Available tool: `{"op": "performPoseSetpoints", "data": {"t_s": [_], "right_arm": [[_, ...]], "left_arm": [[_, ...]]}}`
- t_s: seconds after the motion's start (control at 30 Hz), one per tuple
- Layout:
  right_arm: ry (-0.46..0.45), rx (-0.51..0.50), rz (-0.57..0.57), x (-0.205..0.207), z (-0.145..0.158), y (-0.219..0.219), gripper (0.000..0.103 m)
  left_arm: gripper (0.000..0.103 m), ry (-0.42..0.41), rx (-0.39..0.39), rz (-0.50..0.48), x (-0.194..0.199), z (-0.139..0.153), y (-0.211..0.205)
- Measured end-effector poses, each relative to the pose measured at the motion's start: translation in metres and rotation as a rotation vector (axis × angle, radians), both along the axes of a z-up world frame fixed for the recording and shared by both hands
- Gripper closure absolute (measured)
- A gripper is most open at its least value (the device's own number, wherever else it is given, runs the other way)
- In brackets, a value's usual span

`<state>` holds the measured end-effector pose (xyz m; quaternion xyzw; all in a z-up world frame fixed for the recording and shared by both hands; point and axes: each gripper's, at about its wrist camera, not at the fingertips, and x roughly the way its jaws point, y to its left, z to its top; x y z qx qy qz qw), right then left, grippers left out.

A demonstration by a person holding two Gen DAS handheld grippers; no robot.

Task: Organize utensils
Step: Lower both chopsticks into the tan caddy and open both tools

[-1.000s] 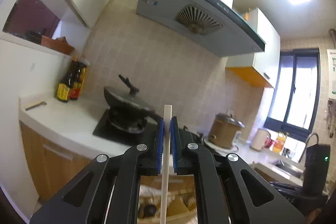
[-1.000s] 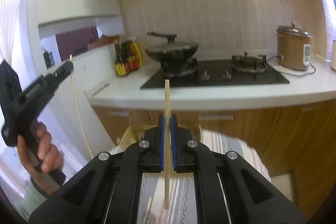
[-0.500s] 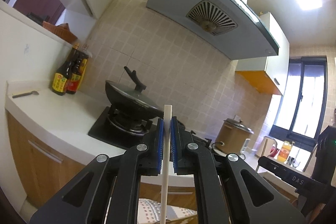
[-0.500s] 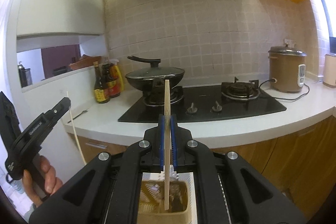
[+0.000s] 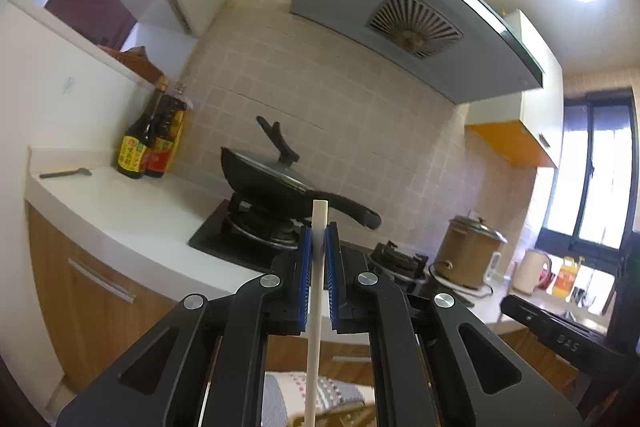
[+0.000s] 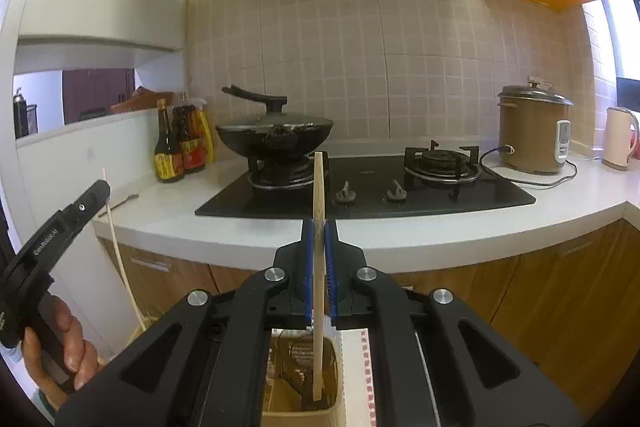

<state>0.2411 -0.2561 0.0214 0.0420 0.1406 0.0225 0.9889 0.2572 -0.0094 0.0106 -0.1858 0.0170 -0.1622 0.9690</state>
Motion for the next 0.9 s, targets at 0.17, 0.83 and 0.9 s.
{"op": "performPoseSetpoints", "data": {"t_s": [0.17, 0.83, 0.9], "right_arm": [[0.015, -0.02, 0.01, -0.014, -0.008, 0.003, 0.098], [0.143, 0.07, 0.097, -0.116, -0.021, -0.004, 0.098], [0.176, 0.072, 0.113, -0.124, -0.03, -0.001, 0.098]], "left_arm": [[0.097, 0.026, 0.028, -0.01, -0.011, -0.002, -0.002], [0.065, 0.21, 0.08, -0.109, -0.117, -0.01, 0.028], [0.064, 0.266, 0.087, -0.134, -0.122, -0.02, 0.028]]}}
